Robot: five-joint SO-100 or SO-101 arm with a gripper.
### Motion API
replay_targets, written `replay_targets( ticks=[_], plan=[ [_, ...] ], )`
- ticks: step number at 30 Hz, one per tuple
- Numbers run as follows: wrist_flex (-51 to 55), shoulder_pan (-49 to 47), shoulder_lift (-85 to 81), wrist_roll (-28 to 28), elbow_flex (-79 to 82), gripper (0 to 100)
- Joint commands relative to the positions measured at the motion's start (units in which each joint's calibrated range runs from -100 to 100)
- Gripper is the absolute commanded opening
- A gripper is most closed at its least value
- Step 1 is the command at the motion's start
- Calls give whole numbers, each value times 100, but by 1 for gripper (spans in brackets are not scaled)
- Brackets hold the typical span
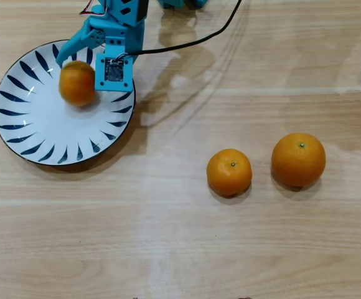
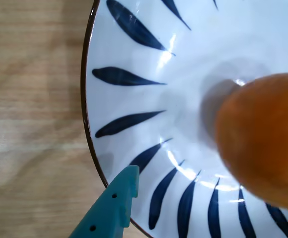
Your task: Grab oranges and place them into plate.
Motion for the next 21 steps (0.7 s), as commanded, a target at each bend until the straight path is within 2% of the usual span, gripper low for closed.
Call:
replay_targets(
  ticks=[1,4,6,7,8,9,13,17,21],
  plan=[
    [-40,-24,-213,-18,-100,47],
    [-31,-193,-306,-39,-236,47],
    [37,-443,-306,-39,-498,41],
    [149,-588,-306,-39,-670,37],
    [510,-854,-306,-39,-1078,26],
    [734,-983,-306,-39,-1331,20],
    [1662,-1524,-213,-144,-2363,3],
    [2358,-2104,-52,-593,-3169,2],
    [2461,-2669,328,-797,-4084,2]
  ],
)
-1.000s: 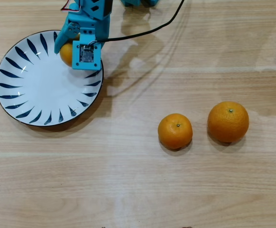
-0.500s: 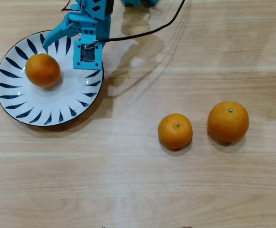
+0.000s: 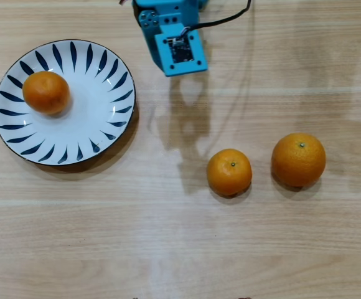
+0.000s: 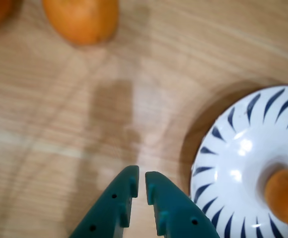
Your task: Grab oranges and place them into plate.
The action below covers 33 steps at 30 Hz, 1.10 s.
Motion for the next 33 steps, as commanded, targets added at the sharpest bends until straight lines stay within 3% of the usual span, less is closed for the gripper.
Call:
replay_targets(
  ticks=[1,10,16,19,24,33],
  plan=[
    [75,-510,320,-249,-1203,2],
    [-71,-1389,1960,-777,-2298,2],
    [-879,-1728,2940,-1013,-2371,3],
    [-1214,-1841,3236,-1112,-2380,11],
    [-1343,-1937,3540,-1175,-2615,39],
    [-1343,-1921,4031,-1175,-3231,40]
  ],
)
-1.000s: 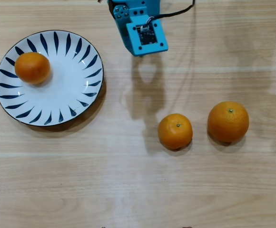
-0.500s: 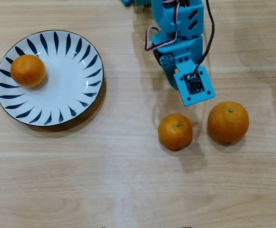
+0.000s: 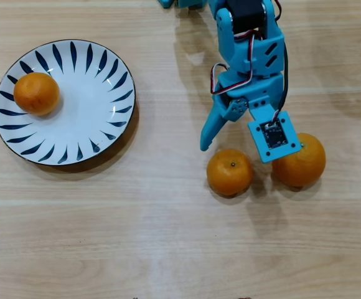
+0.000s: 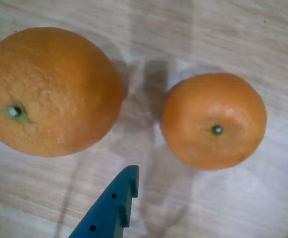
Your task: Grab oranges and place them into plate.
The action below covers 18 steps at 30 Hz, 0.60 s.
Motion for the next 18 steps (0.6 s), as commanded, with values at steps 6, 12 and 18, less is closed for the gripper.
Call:
replay_targets(
  ticks=[6,12,18],
  plan=[
    [-593,70,577,-6,-595,40],
    [-962,110,983,-6,-604,40],
    [-1151,182,1295,-1,-622,40]
  ],
)
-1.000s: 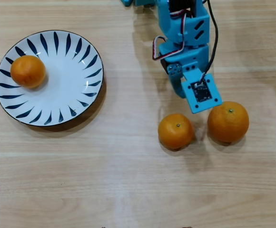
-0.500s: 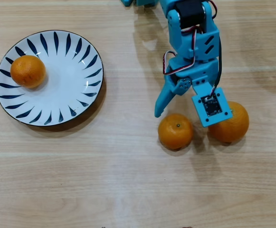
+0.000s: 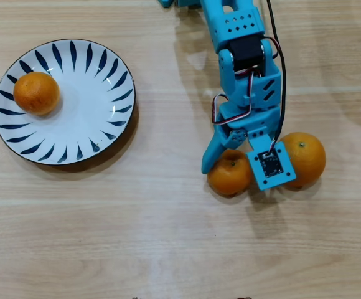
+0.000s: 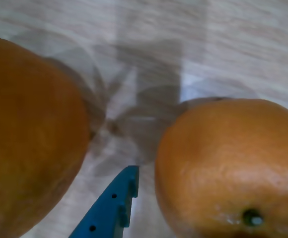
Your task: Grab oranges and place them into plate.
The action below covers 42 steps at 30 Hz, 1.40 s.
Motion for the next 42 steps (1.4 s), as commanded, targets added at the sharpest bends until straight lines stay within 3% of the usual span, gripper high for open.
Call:
replay_targets(
  ticks=[1,6,10,19,24,32,42],
  plan=[
    [-169,140,51,-1,-330,40],
    [-178,164,178,-1,-357,39],
    [-178,204,178,-1,-357,28],
    [-40,269,-321,25,-248,28],
    [931,519,-1217,245,-176,28],
    [2151,1575,-2975,700,494,28],
    [1971,3502,-5097,1301,3219,28]
  ],
)
